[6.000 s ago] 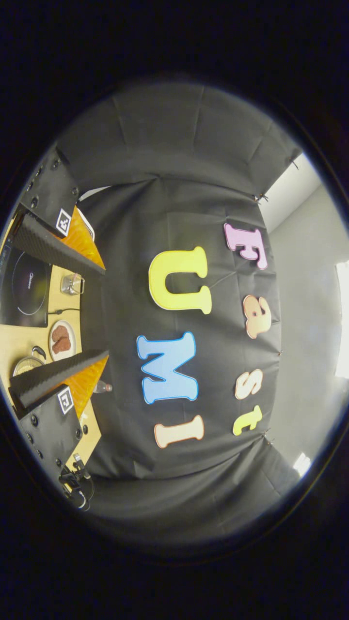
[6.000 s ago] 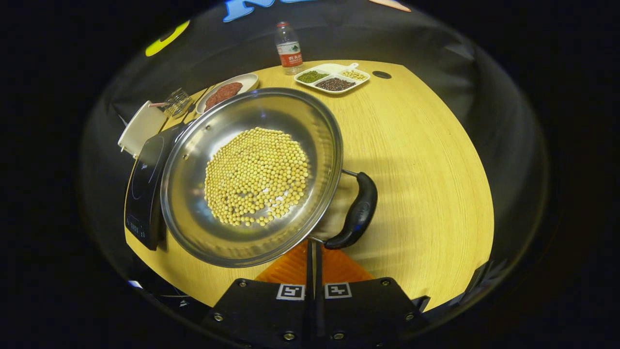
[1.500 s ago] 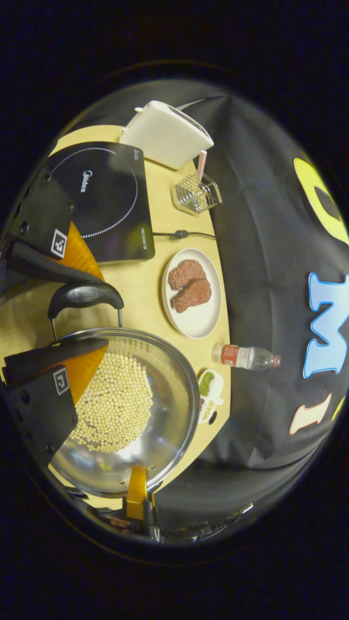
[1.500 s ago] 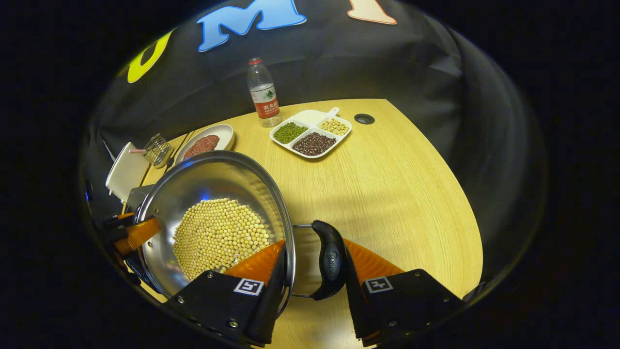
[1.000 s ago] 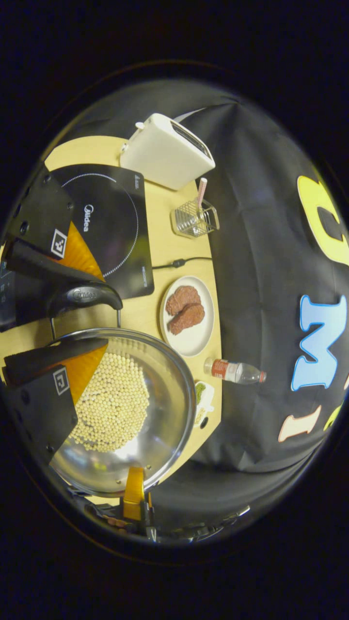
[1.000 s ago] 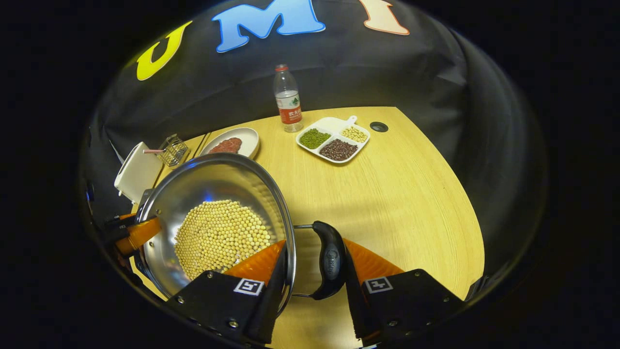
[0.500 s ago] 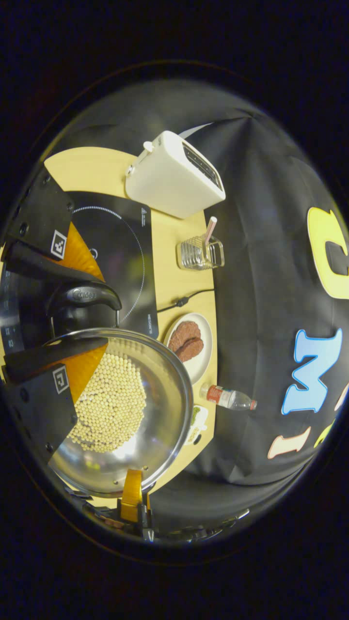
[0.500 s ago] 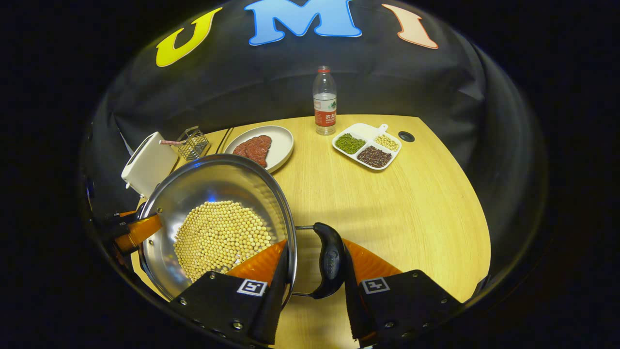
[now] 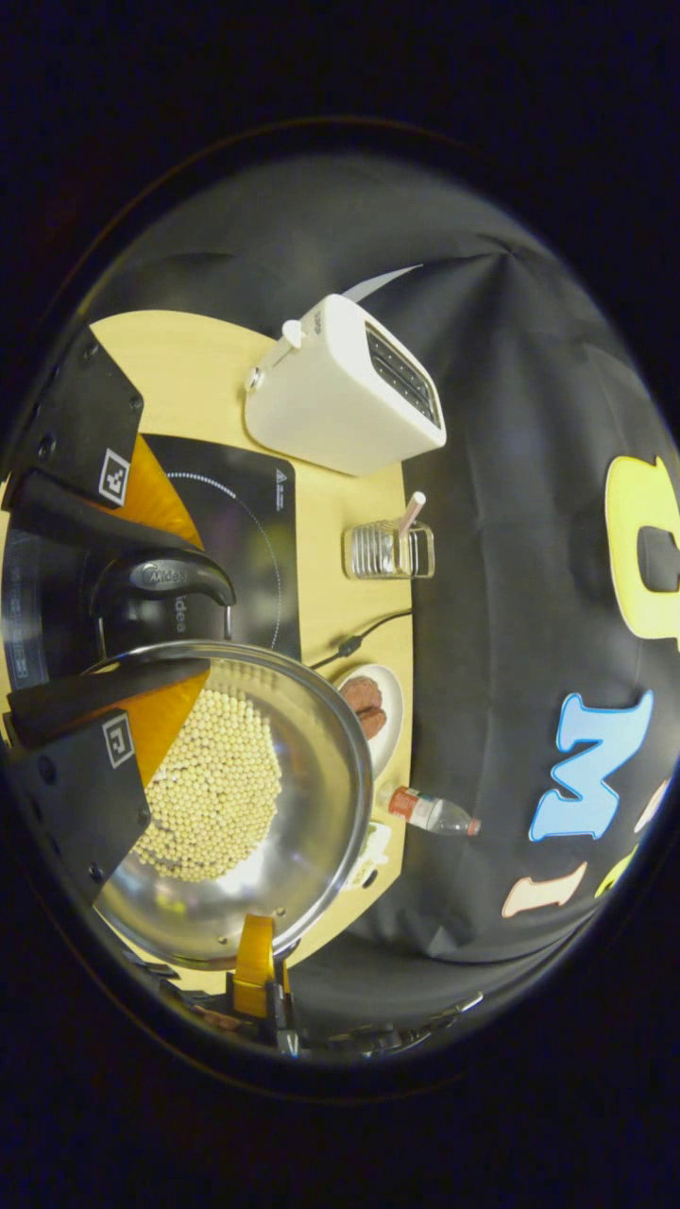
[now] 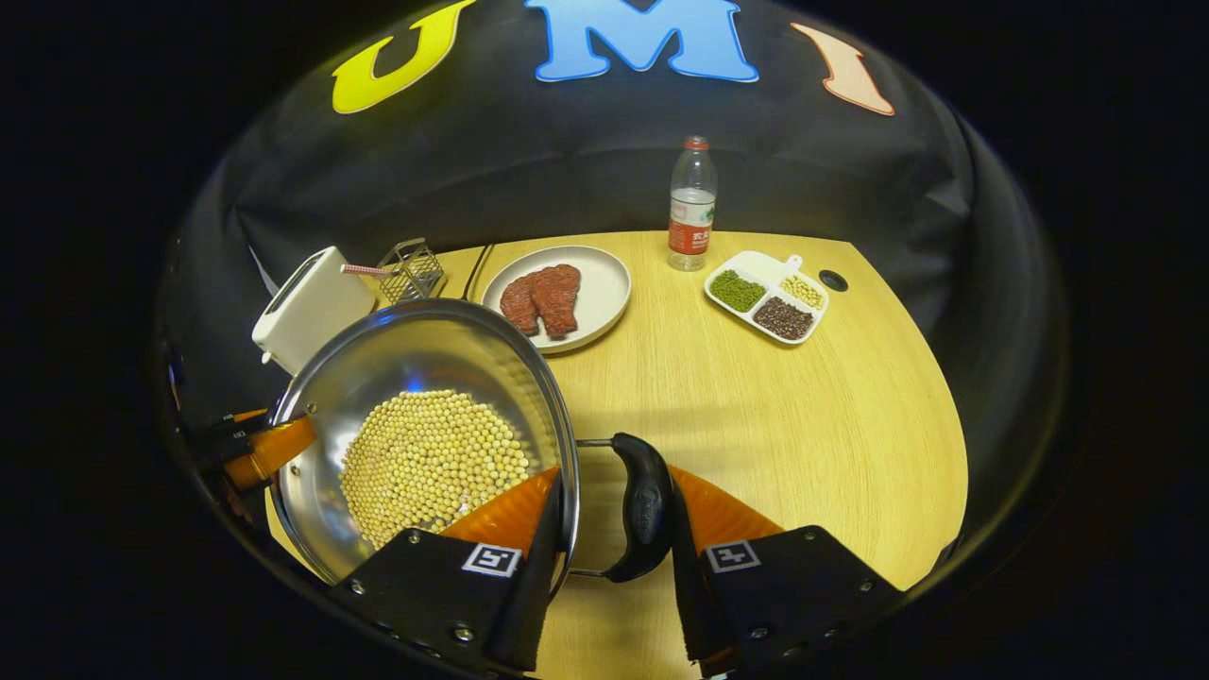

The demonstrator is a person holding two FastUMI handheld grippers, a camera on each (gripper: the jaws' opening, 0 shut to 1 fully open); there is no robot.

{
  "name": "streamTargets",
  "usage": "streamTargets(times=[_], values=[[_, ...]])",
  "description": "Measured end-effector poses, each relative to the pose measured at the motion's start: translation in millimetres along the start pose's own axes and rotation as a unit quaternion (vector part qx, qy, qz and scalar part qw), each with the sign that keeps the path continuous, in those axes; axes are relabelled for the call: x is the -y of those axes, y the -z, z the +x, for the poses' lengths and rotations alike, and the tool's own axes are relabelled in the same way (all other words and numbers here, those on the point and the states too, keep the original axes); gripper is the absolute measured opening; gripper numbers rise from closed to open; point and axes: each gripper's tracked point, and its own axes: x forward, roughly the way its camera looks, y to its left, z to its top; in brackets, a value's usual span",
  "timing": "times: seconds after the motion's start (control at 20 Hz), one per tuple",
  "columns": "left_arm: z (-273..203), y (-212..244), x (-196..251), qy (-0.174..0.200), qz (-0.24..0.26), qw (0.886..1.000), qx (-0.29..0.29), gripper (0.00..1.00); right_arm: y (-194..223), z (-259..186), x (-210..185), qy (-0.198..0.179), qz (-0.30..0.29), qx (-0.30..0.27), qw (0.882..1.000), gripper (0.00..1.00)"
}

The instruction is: First push the handle of the pot to place it horizontally, then grasp the pot with both hands and set it on the induction cooktop.

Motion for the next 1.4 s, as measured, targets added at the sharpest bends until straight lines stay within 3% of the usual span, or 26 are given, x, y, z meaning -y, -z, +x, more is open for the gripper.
streamTargets(times=[0.2,0.35,0.8,0.85,0.9,1.15,1.2,1.4], values=[[-2,2,-25,-0.005,-0.004,1.0,-0.002,0.68,-2,3,-23,-0.003,-0.008,-0.003,1.0,0.56],[-1,3,-43,-0.01,-0.007,1.0,-0.006,0.63,-3,7,-41,-0.007,-0.01,-0.005,1.0,0.56],[1,11,-95,-0.02,-0.019,1.0,-0.012,0.65,0,5,-98,-0.021,-0.011,-0.018,1.0,0.56],[2,11,-100,-0.022,-0.02,0.999,-0.011,0.68,-1,6,-102,-0.022,-0.014,-0.018,1.0,0.56],[1,13,-103,-0.024,-0.018,0.999,-0.011,0.62,0,17,-101,-0.022,-0.016,-0.02,0.999,0.56],[3,17,-123,-0.025,-0.011,0.999,-0.018,0.68,3,22,-117,-0.026,-0.013,-0.027,0.999,0.56],[3,17,-125,-0.025,-0.007,0.999,-0.018,0.63,5,23,-120,-0.026,-0.012,-0.029,0.999,0.56],[11,18,-133,-0.019,-0.009,1.0,-0.021,0.65,7,29,-131,-0.023,-0.006,-0.031,0.999,0.56]])
